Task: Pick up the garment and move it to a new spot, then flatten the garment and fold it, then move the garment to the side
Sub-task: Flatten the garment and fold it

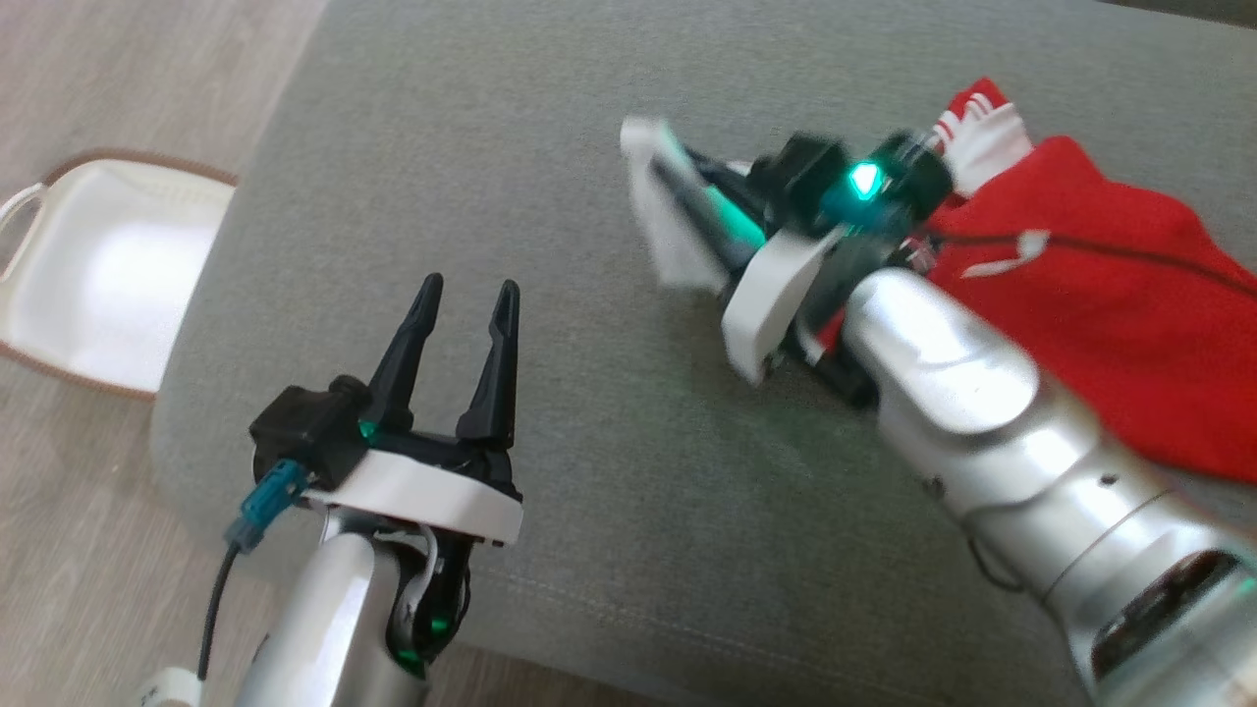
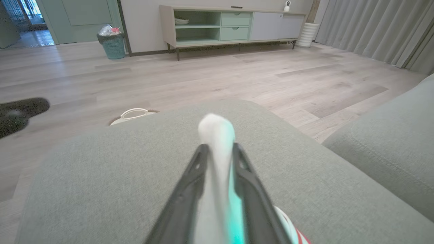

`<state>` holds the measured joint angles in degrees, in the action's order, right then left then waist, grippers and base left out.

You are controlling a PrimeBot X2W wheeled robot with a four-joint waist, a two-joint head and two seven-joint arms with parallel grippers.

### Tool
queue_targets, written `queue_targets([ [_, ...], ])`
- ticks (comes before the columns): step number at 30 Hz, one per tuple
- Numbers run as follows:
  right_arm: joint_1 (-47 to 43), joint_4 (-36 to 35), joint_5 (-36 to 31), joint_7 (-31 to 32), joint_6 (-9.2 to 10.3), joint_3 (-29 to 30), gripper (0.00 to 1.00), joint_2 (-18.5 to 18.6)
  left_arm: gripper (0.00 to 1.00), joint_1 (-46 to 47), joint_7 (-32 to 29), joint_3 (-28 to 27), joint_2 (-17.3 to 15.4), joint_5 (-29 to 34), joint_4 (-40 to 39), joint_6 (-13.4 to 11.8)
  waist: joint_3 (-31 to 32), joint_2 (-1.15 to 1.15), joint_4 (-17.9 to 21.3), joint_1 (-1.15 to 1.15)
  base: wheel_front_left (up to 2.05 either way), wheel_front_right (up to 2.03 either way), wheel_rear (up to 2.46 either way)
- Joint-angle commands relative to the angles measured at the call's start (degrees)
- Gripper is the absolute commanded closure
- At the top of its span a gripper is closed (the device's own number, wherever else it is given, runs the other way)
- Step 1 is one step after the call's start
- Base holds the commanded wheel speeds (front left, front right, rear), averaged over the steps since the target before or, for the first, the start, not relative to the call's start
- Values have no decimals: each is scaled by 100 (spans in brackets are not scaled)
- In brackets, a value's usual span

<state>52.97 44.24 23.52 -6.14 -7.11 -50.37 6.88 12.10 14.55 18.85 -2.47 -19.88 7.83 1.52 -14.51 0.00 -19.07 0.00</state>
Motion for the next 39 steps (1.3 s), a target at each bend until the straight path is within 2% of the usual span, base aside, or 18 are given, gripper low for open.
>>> queue_targets([
  [1,-95,-77,66,-121,-37,-101,0,-195,0,122,45,-222,-41,34,-150,-29,27,0,104,0,0,0,0],
  [7,-391,136,-41,-586,-37,213,0,-360,0,48,45,-395,-41,162,-163,-5,162,0,598,0,0,0,0],
  [12,-850,-36,-477,-824,-37,1179,0,-395,0,4,45,-608,-41,300,-230,42,304,0,1105,0,0,0,0],
  [19,-2054,-1067,-1364,-881,-37,3093,0,-399,0,-12,45,-763,-41,354,-372,93,444,0,1615,0,0,0,0],
  [24,-3122,-2026,-1650,-868,-37,3999,0,-399,0,-65,45,-753,-41,379,-408,109,498,0,1818,0,0,0,0],
  [31,-3916,-2901,-1609,-623,-37,4368,0,-400,0,-130,45,-707,-41,425,-384,153,494,0,1939,0,0,0,0],
  [39,-3813,-3304,-1754,-204,-37,4503,0,-400,0,-60,45,-552,-41,396,-359,194,354,0,1650,0,0,0,0],
])
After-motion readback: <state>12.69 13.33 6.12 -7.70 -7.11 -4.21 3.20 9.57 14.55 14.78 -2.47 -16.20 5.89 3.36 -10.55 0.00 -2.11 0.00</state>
